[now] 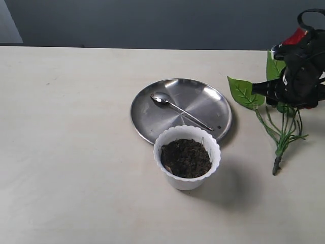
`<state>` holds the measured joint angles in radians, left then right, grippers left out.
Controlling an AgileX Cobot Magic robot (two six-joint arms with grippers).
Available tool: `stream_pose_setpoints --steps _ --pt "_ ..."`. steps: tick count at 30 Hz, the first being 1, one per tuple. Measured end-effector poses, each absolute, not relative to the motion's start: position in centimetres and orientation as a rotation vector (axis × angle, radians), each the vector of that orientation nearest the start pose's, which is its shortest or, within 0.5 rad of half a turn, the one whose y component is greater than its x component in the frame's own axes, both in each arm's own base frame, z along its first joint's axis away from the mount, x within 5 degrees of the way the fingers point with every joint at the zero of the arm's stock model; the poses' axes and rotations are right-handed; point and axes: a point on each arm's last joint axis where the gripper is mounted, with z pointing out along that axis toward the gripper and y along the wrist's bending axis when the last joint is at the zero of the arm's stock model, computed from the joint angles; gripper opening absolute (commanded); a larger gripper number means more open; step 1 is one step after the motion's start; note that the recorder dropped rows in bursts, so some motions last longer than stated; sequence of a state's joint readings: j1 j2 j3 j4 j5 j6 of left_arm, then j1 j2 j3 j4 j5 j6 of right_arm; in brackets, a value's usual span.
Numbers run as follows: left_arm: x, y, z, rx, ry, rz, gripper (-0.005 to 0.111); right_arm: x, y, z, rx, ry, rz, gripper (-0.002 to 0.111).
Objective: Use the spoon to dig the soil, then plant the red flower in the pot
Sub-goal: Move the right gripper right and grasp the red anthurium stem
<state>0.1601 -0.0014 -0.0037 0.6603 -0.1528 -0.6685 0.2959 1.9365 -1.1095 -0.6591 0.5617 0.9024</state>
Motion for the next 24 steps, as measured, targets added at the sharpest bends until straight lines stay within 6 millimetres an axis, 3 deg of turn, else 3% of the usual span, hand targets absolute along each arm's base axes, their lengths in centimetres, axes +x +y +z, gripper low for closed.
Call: stream_pose_setpoints --steps 8,13,20,24 --pt "5.4 0.0 22.5 -0.039 1.358 0.060 0.000 36.2 8.1 12.6 0.101 2.709 -0.273 0.036" --pt "5.4 0.0 22.5 -0.039 1.358 0.060 0.000 36.2 8.1 12.5 0.072 2.714 -0.278 0.001" --pt "5.4 0.0 22.5 -0.039 1.358 0.060 0.000 36.1 7.9 12.7 0.069 2.729 -0.316 0.000" --pt "5.4 0.0 22.5 -0.039 1.358 0.060 0.000 35.9 7.7 14.1 0.076 2.708 -0.323 0.000"
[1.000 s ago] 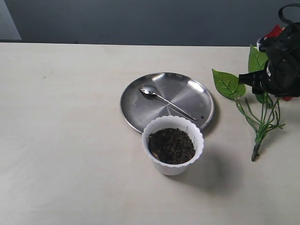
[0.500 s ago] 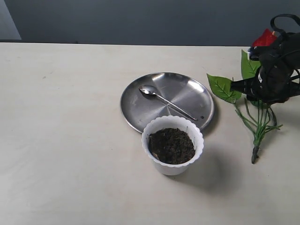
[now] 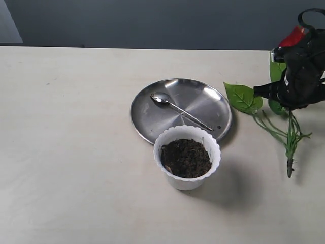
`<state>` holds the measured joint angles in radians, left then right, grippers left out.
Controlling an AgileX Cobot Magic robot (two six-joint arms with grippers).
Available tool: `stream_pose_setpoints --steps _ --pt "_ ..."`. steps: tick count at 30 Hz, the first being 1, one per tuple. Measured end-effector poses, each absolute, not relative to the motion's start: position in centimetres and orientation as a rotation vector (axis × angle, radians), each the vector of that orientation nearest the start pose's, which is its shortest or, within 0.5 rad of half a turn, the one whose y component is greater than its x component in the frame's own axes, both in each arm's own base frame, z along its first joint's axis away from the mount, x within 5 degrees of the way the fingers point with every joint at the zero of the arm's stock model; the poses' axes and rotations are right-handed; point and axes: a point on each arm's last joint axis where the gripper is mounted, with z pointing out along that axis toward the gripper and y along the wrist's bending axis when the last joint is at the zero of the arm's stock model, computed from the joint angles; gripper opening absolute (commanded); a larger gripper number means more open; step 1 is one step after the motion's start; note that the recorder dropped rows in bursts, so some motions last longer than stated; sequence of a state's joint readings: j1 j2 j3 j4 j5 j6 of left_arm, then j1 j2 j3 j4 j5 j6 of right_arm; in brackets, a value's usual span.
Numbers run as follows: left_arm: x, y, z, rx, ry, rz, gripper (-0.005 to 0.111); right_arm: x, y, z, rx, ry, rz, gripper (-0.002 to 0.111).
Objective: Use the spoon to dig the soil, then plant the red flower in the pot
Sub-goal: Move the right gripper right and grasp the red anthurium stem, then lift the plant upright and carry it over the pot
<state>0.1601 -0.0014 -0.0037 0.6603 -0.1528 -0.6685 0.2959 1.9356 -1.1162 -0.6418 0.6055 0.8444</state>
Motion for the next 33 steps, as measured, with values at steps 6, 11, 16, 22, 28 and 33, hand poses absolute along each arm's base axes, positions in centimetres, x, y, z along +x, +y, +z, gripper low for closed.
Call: stream_pose_setpoints --steps 6,11,16,22,28,33 --pt "5.4 0.0 22.5 -0.039 1.358 0.060 0.000 34.7 7.5 21.6 0.038 2.488 -0.204 0.000" --pt "5.4 0.0 22.5 -0.039 1.358 0.060 0.000 30.3 7.7 27.7 -0.104 2.159 0.064 0.000" --pt "5.4 0.0 22.5 -0.039 1.358 0.060 0.000 26.4 8.3 30.1 -0.213 1.914 0.291 0.000" --pt "5.4 0.0 22.5 -0.039 1.358 0.060 0.000 22.2 10.9 30.0 -0.481 1.609 0.561 0.000" --pt "5.4 0.0 22.5 -0.039 1.358 0.060 0.000 19.2 13.8 29.0 -0.656 1.407 0.653 0.000" --pt "5.4 0.0 22.5 -0.039 1.358 0.060 0.000 17.1 15.4 28.4 -0.688 1.245 0.667 0.000"
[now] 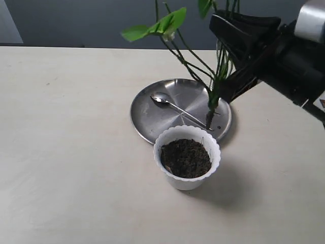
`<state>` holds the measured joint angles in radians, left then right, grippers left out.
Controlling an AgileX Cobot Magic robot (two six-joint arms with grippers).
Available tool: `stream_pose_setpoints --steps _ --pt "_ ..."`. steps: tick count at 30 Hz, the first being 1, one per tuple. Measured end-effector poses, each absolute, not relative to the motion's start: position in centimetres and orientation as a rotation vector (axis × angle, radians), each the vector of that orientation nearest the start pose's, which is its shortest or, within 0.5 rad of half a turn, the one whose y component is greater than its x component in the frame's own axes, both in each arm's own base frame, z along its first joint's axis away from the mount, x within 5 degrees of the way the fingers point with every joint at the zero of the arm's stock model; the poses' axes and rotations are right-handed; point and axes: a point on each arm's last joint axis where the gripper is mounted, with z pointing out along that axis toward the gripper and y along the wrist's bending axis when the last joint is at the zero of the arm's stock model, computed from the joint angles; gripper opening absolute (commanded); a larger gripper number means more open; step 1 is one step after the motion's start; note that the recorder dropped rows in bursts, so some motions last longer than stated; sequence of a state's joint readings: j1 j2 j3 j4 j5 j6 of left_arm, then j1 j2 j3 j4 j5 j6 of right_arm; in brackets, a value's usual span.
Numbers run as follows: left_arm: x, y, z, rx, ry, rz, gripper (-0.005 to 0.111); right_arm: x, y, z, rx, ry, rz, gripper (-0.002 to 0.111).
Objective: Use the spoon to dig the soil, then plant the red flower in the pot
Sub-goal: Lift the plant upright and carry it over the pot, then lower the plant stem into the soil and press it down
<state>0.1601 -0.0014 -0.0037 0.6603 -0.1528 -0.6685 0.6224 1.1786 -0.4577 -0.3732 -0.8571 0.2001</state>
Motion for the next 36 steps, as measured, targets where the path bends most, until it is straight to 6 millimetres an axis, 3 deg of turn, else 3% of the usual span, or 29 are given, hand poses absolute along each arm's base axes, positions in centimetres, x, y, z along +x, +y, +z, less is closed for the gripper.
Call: stream_pose_setpoints --steps 6,13,21,36 --pt "5.4 0.0 22.5 -0.039 1.358 0.060 0.000 15.7 17.5 26.3 -0.800 1.148 0.629 0.000" --pt "5.4 0.0 22.5 -0.039 1.358 0.060 0.000 16.7 19.1 23.0 -0.848 1.186 0.605 0.000" --pt "5.4 0.0 22.5 -0.039 1.358 0.060 0.000 17.1 19.6 18.3 -0.910 1.293 0.595 0.000" --pt "5.4 0.0 22.5 -0.039 1.358 0.060 0.000 17.5 19.9 16.7 -0.882 1.311 0.610 0.000"
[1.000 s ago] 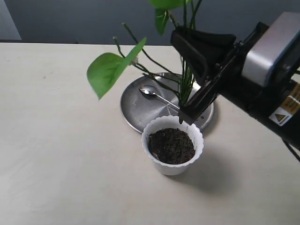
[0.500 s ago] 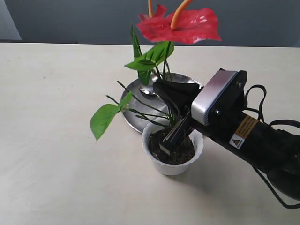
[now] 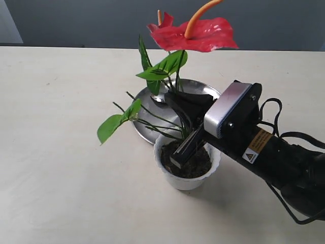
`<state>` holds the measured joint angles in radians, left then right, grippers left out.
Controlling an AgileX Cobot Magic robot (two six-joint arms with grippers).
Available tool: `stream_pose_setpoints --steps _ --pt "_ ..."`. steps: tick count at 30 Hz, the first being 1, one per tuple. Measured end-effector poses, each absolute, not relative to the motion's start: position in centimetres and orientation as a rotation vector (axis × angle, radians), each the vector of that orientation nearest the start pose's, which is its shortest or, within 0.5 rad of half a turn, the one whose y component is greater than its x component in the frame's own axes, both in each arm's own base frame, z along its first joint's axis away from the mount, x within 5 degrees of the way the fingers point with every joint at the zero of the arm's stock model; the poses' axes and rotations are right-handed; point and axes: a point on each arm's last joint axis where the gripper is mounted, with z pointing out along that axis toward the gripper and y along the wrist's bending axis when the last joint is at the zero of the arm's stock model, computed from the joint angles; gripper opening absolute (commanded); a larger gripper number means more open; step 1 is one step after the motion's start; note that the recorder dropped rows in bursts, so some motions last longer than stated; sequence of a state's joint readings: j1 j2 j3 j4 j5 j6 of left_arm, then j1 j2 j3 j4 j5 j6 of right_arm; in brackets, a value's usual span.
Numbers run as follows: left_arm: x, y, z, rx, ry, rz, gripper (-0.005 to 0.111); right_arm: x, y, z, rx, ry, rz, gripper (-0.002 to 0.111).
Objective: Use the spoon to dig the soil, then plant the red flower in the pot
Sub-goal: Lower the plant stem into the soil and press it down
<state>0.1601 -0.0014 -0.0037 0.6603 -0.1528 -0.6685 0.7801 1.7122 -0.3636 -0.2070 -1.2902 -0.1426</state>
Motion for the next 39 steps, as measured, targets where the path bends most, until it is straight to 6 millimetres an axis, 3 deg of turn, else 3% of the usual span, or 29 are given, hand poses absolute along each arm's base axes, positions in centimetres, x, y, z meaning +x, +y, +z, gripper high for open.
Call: stream_pose_setpoints --steps 20,29,39 --pt "5.4 0.0 22.5 -0.039 1.358 0.060 0.000 18.4 20.6 17.4 -0.801 1.404 0.694 0.000" --pt "5.4 0.0 22.5 -0.039 1.358 0.060 0.000 19.0 21.6 18.6 -0.751 1.367 0.752 0.000" --pt "5.4 0.0 22.5 -0.039 1.358 0.060 0.000 18.8 22.1 17.4 -0.798 1.374 0.728 0.000"
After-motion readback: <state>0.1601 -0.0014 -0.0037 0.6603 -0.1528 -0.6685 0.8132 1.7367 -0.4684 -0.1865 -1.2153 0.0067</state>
